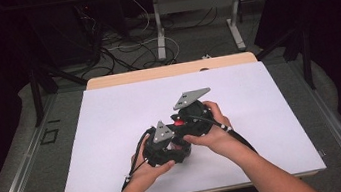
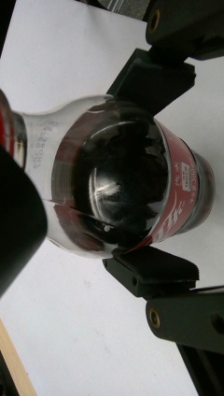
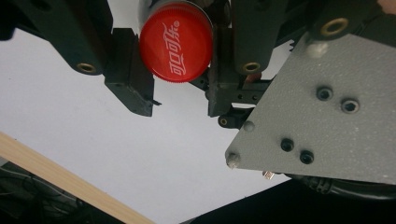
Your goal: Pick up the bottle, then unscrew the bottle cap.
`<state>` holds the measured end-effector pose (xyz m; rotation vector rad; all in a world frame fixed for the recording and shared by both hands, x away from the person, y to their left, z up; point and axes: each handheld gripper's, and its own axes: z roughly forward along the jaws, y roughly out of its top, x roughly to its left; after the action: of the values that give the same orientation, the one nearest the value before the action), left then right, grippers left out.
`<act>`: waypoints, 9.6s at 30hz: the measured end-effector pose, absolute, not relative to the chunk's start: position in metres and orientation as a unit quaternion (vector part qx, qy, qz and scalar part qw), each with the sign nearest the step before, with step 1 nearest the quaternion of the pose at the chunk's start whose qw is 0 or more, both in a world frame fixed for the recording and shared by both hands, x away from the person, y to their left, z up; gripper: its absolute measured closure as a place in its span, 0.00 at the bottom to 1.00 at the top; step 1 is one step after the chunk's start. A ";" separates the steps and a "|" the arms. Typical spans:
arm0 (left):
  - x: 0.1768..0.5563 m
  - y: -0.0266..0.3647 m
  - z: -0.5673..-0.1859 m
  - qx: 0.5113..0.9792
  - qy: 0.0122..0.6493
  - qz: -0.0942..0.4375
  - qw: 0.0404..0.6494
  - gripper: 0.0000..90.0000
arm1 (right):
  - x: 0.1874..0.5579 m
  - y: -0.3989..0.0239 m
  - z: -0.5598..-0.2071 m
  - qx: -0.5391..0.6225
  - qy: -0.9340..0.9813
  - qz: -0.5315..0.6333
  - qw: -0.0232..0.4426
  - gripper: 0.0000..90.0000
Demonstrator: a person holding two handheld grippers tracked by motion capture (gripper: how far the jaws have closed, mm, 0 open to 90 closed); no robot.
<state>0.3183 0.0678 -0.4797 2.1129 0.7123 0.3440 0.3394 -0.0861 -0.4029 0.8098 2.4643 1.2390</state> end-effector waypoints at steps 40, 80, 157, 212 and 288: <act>0.319 0.075 -0.472 0.848 0.275 0.124 0.436 0.33 | 0.354 -0.095 -0.376 0.135 0.911 0.387 0.053 0.38; 0.316 0.075 -0.470 0.838 0.296 0.123 0.441 0.33 | 0.360 -0.087 -0.376 0.199 0.903 0.377 0.044 0.68; 0.310 0.073 -0.465 0.850 0.269 0.116 0.438 0.33 | 0.371 -0.094 -0.362 0.005 0.936 0.352 0.008 0.51; 0.305 0.068 -0.467 0.852 0.260 0.110 0.441 0.34 | 0.371 -0.094 -0.359 0.010 0.944 0.328 -0.024 0.68; 0.306 0.071 -0.466 0.841 0.280 0.122 0.447 0.33 | 0.351 -0.085 -0.352 0.145 0.937 0.316 0.039 0.40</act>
<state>0.3064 0.0709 -0.4657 2.0826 0.6929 0.3029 0.3512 -0.0846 -0.3522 0.4459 2.8719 0.9672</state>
